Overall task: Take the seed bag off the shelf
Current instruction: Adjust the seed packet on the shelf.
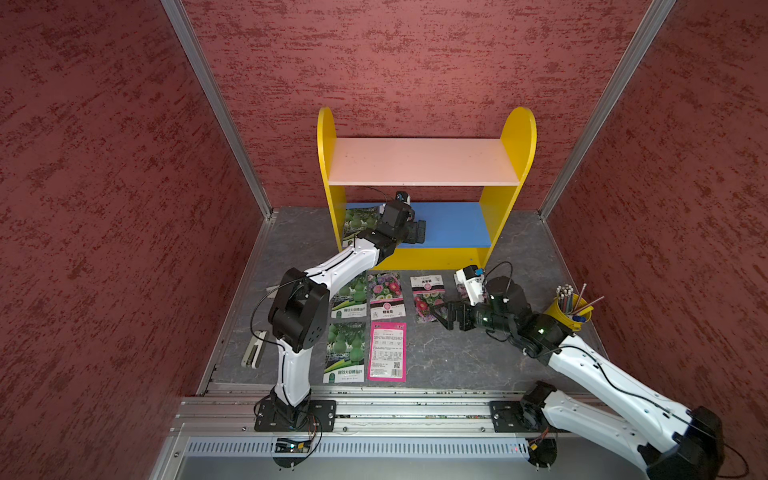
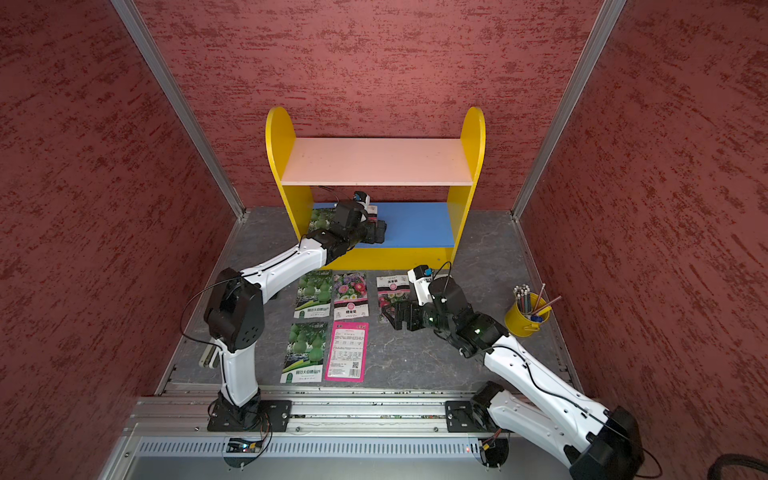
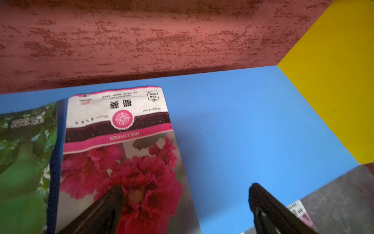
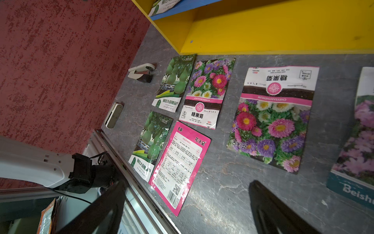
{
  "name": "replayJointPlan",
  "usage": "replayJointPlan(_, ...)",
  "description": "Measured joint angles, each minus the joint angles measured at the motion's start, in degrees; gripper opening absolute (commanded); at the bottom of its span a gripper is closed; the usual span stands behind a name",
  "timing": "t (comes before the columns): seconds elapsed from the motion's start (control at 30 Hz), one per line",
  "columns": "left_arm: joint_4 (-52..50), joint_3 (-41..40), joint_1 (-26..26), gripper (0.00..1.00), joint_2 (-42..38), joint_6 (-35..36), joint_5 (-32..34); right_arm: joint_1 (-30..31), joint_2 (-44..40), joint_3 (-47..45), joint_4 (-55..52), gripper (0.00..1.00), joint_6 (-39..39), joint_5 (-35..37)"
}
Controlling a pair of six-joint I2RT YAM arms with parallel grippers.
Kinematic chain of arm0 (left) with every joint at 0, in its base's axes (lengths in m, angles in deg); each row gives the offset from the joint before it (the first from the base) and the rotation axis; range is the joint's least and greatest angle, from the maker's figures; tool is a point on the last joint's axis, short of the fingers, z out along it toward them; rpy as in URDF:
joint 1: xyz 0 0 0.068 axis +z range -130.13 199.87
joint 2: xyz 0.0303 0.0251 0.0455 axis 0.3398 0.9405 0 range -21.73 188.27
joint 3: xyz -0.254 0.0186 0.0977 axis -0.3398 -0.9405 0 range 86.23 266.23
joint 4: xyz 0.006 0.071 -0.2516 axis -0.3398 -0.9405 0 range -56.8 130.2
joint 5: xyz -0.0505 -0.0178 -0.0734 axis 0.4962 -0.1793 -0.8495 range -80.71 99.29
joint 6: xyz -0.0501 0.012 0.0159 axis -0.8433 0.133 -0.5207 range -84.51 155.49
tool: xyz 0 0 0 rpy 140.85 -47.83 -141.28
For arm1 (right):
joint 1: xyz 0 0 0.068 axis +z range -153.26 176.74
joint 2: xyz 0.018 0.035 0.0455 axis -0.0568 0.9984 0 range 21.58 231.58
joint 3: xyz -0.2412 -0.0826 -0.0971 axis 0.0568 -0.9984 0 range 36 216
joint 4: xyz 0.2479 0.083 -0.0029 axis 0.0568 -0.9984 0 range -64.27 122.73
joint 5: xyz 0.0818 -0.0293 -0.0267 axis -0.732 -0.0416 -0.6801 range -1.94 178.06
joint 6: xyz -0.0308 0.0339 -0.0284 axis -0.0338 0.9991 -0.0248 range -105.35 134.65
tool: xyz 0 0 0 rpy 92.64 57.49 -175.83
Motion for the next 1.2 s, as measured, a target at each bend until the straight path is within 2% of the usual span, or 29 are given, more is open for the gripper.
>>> replayJointPlan(0.2, 0.0, 2.6, 0.0, 1.0, 2.5, 2.4, 6.6, -0.6, 0.5, -0.1, 0.1, 0.98, 0.0, 0.0)
replayJointPlan(0.47, 0.1, 7.2, 0.2, 1.0, 5.4, 2.9, 9.9, -1.1, 2.0, -0.1, 0.1, 0.98, -0.1, 0.0)
replayJointPlan(0.9, -3.3, 10.7, 1.5, 1.0, 9.5, 1.4, 9.9, -1.9, 2.1, -0.1, 0.1, 0.98, -0.5, 0.0)
replayJointPlan(1.2, -5.3, 10.7, 1.5, 1.0, 9.5, -0.4, 6.4, -2.1, 2.0, -0.1, 0.0, 0.98, -0.5, 0.0)
